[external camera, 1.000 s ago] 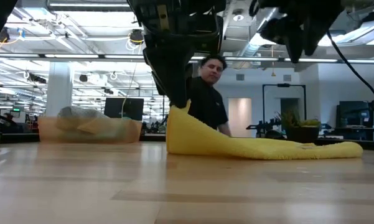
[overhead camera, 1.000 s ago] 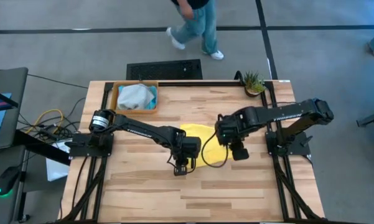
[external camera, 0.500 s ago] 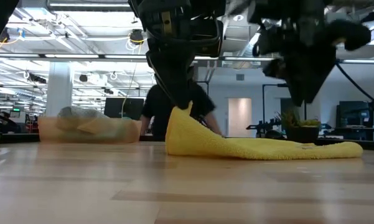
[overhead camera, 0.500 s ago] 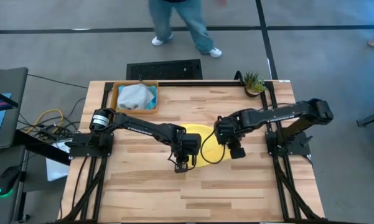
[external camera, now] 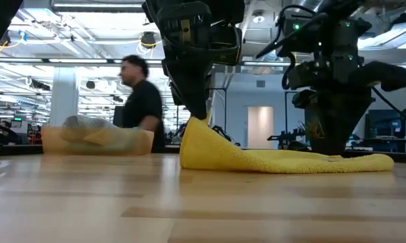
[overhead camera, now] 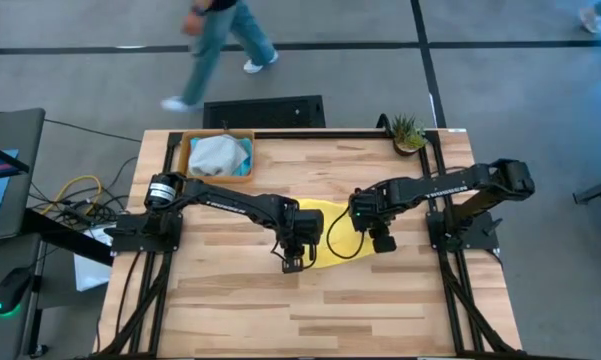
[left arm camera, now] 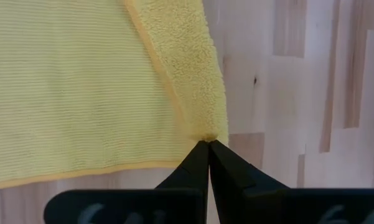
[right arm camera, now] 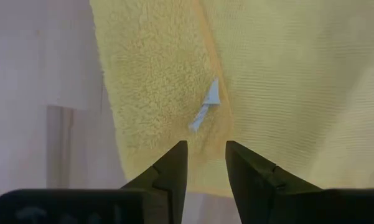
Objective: Fold microfiber towels
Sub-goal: Fold the yellow microfiber towel
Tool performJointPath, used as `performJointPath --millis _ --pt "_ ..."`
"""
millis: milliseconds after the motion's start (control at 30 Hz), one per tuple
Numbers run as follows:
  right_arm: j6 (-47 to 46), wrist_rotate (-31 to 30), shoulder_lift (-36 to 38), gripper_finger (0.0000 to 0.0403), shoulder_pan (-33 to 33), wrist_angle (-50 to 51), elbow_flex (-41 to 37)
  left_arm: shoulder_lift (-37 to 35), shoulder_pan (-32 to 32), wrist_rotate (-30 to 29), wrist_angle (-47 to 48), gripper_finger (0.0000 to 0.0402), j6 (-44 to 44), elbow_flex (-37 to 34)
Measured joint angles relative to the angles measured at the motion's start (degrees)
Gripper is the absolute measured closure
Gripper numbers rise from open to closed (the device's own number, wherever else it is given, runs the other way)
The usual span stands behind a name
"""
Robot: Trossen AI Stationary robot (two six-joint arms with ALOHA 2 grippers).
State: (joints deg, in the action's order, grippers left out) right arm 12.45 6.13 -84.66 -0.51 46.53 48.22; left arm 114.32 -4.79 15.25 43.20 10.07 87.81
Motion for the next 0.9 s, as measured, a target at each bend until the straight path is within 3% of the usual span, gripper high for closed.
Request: performJointPath --millis 567,900 --pt "-2.01 -3.67 0.00 0.0269 -0.84 -9.71 -7.14 0.00 0.45 1.43 -0.15 0.0401 0.02 0.00" --pt "-1.97 -3.19 0.00 0.0295 -2.75 -9.65 -8.35 0.00 0.45 1.47 -0.20 0.0401 0.02 0.00"
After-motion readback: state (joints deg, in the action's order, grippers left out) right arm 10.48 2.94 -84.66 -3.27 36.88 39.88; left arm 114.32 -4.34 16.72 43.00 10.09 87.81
